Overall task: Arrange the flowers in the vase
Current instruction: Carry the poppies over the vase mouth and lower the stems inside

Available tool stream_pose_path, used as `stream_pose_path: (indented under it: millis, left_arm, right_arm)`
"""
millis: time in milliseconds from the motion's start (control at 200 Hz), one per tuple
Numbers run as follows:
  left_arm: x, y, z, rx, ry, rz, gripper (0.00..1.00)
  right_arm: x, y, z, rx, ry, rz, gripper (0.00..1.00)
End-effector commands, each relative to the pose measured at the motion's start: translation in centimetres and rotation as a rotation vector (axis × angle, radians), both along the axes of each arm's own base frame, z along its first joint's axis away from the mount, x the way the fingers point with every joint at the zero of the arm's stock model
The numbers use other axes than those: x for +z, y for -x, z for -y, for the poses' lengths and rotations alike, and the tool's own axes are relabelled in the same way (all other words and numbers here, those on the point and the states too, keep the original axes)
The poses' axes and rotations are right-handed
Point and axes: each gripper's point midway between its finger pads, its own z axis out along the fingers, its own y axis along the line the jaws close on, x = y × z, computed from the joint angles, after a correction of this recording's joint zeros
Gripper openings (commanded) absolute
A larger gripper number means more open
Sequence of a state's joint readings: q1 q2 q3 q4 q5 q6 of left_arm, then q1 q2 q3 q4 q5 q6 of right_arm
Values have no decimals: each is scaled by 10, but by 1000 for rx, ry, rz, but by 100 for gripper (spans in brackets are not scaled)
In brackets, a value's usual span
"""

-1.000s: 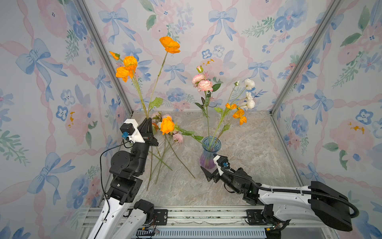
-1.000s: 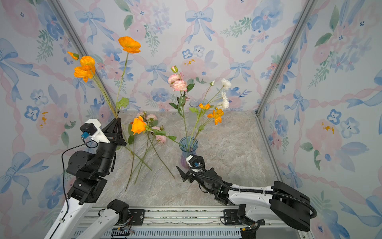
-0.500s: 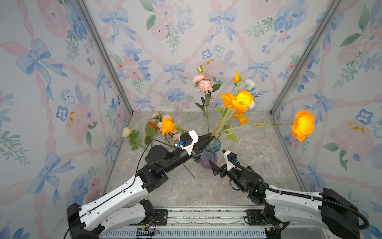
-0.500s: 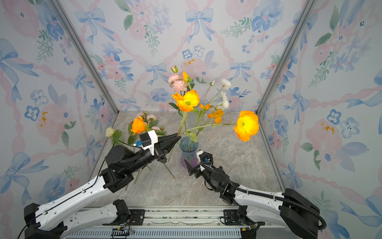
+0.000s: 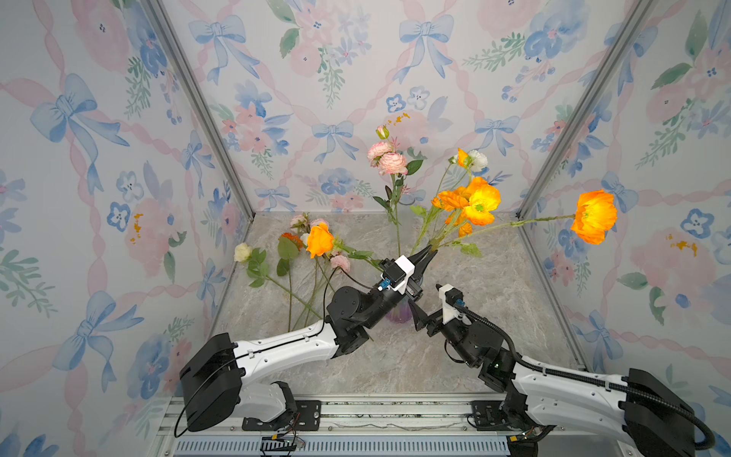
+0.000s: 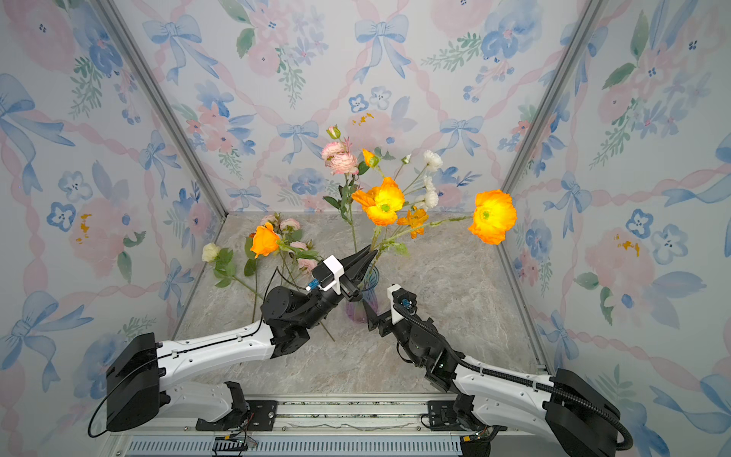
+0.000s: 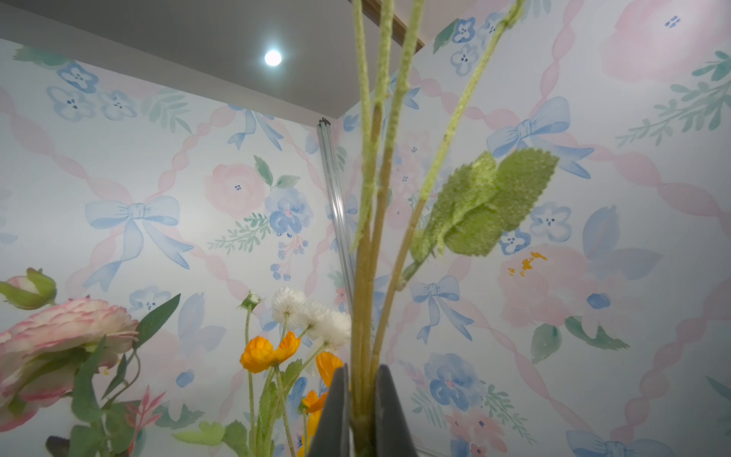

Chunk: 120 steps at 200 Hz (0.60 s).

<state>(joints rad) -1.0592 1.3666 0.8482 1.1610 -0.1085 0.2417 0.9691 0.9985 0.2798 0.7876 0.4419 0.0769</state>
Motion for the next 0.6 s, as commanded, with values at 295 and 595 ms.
stream_pose_path:
  millis: [295,595]
  left_arm:
    - [-26,-7,-23,159,148,60,0]
    - [8,0,-26,137,219,57,0]
  right_arm:
    - [-6,0,2,-2,-13,-23,97]
    - [-6,0,1,1,-5,-23,97]
